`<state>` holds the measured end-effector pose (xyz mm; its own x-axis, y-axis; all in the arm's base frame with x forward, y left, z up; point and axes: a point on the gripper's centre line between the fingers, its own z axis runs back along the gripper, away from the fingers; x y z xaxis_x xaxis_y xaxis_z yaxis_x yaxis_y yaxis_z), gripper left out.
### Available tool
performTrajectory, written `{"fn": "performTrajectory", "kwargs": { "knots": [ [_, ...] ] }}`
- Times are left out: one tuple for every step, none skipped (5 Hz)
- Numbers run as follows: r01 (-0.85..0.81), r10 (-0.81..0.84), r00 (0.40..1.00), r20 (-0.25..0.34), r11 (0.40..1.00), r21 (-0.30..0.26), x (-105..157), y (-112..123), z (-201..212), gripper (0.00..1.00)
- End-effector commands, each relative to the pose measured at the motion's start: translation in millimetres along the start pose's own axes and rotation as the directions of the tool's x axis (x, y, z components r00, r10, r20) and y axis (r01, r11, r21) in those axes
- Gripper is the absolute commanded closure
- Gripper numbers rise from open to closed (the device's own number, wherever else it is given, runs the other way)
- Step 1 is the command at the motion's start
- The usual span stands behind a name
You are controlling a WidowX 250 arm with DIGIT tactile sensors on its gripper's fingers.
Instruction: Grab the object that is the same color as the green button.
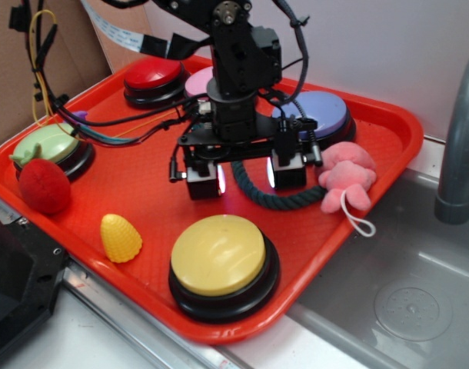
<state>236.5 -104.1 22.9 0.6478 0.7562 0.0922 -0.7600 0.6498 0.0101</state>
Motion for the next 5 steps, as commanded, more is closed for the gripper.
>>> {"fn": "performTrajectory", "kwargs": {
  "knots": [
    [0.01, -0.008, 0.999, 0.031, 0.997, -0.072, 5, 1, -3, 1.0],
    [0.017, -0.014, 0.999, 0.04, 0.997, -0.07, 3, 1, -4, 1.0],
    [0.021, -0.017, 0.999, 0.046, 0.997, -0.078, 2, 2, -3, 1.0],
    [0.032, -0.027, 0.998, 0.053, 0.996, -0.084, 2, 2, -3, 1.0],
    [0.108, -0.106, 0.994, 0.024, 0.986, -0.126, 6, 6, 12, 1.0]
  ]
}}
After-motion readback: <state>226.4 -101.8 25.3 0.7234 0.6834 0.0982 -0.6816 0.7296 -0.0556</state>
